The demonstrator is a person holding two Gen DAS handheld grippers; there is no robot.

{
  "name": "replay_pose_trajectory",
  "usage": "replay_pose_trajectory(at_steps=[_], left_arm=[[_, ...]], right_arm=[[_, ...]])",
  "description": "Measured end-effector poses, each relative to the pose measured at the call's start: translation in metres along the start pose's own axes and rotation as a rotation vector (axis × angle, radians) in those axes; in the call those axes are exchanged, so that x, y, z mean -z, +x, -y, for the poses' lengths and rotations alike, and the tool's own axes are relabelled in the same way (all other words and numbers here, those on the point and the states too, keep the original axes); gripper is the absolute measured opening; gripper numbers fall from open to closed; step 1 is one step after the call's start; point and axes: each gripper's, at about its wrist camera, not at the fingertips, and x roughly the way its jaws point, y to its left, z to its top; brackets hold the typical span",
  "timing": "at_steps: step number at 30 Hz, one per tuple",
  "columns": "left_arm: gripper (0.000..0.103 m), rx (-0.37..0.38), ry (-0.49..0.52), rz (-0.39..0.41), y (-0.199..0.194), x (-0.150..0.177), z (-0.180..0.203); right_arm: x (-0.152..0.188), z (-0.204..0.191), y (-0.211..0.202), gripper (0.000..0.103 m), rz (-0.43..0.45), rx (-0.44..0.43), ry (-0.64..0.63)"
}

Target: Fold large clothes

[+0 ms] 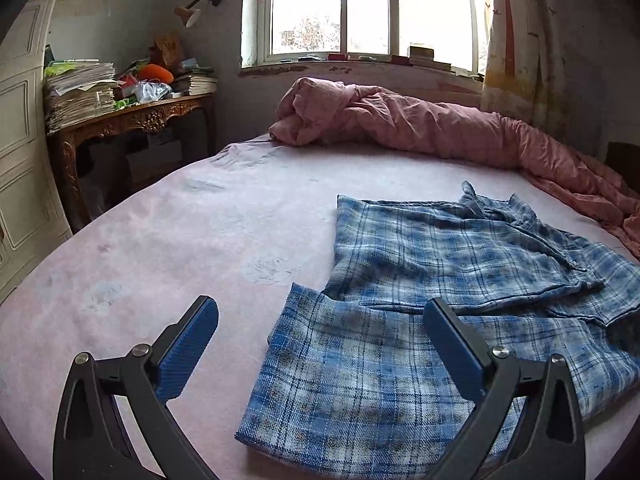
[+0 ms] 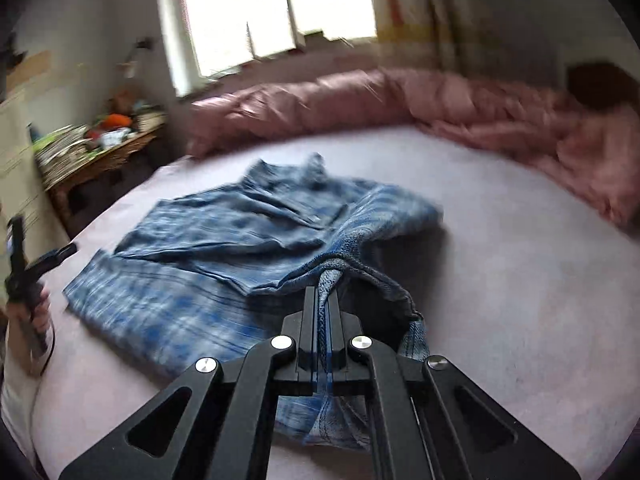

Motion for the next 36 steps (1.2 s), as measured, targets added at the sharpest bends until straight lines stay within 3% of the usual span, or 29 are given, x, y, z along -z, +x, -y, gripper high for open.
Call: replay_pose_trajectory(at_steps=[4, 8, 12, 17, 18, 21, 23, 25, 27, 28, 30, 33, 36], left_arm=[[0.102, 0.002, -0.017, -0.014, 0.003, 0.000, -0.003], [0.102, 0.001, -0.024, -0.024, 0.005, 0.000, -0.005], [0.102, -0.014, -0.012, -0.023, 0.005, 0.001, -0.003], [0.102, -0.020, 0.002, -0.020, 0.005, 0.002, -0.001], [0.102, -0.019, 0.002, -0.018, 0.005, 0.002, -0.001], [0.102, -0.011, -0.007, -0.013, 0.004, 0.001, -0.003], [0.102, -0.009, -0.013, -0.015, 0.004, 0.002, -0.004], [0.102, -0.006, -0.021, -0.020, 0.006, 0.002, -0.005], [0.102, -0.005, -0.022, -0.030, 0.010, 0.002, -0.005], [0.102, -0.005, -0.020, -0.033, 0.012, 0.003, -0.005], [0.102, -0.012, -0.022, -0.037, 0.015, 0.004, -0.005], [0.102, -0.014, -0.028, -0.049, 0.022, 0.008, -0.006], [0.102, -0.016, -0.053, -0.075, 0.034, 0.015, -0.007]], right_arm=[[0.001, -0.007, -0.001, 0.003, -0.004, -0.012, -0.057], [0.005, 0.016, 0.022, 0.003, -0.145, 0.168, 0.038], [0.010, 0.044, 0.037, 0.003, -0.236, 0.236, 0.158], [0.024, 0.058, 0.061, 0.003, -0.326, 0.292, 0.195], [0.024, 0.058, 0.061, 0.003, -0.321, 0.295, 0.188], [0.018, 0.058, 0.048, 0.018, -0.258, 0.265, 0.211], [0.012, 0.067, 0.031, 0.030, -0.153, 0.151, 0.315], [0.010, 0.085, 0.016, 0.035, -0.042, 0.063, 0.457], [0.008, 0.105, 0.012, 0.035, 0.033, 0.097, 0.576], [0.004, 0.115, 0.016, 0.035, 0.041, 0.165, 0.606], [-0.007, 0.126, 0.036, 0.035, -0.016, 0.234, 0.595], [-0.032, 0.135, 0.077, 0.035, -0.162, 0.195, 0.494], [-0.051, 0.138, 0.108, 0.040, -0.216, 0.198, 0.433]])
